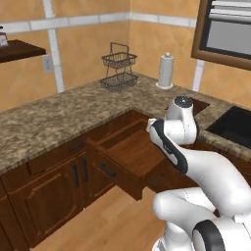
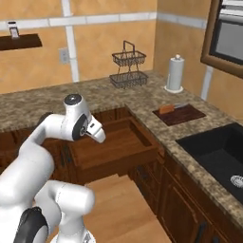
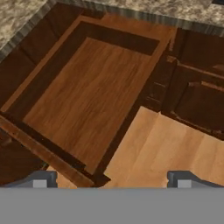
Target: Pick up the knife from the drawer and place it on the cutting board. Then place the meat from the plate to the cutting board.
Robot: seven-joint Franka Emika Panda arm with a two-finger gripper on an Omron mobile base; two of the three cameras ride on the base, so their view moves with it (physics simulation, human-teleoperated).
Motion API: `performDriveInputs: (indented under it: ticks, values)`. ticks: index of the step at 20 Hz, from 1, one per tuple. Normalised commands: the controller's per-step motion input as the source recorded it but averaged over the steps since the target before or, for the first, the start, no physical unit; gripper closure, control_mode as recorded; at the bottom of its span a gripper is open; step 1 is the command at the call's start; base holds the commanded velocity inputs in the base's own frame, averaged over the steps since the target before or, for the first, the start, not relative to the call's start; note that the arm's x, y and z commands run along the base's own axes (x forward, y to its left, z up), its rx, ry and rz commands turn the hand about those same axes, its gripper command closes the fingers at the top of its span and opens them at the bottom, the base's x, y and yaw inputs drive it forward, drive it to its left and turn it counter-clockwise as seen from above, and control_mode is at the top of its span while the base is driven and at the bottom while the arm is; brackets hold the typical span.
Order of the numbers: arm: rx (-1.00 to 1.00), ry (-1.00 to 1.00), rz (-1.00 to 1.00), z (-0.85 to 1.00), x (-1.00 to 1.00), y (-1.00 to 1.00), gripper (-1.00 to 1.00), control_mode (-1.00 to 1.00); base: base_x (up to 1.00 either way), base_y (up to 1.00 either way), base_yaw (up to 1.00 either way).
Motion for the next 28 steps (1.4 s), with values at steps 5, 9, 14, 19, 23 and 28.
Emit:
performDriveInputs:
  ticks: [5, 9, 14, 19, 23, 28]
  values:
    - [0.00, 0.00, 0.00, 0.00, 0.00, 0.00, -1.00, 1.00, -1.00, 0.41, 0.35]
    - [0.00, 0.00, 0.00, 0.00, 0.00, 0.00, -1.00, 1.00, -1.00, 0.45, 0.37]
    - [0.00, 0.00, 0.00, 0.00, 0.00, 0.00, -1.00, 1.00, -0.95, 0.72, 0.44]
    - [0.00, 0.00, 0.00, 0.00, 0.00, 0.00, -1.00, 1.00, -0.60, 0.90, 0.47]
    - [0.00, 0.00, 0.00, 0.00, 0.00, 0.00, -1.00, 1.00, -0.27, 0.78, 0.45]
    - [0.00, 0.00, 0.00, 0.00, 0.00, 0.00, -1.00, 1.00, -0.10, 0.45, 0.35]
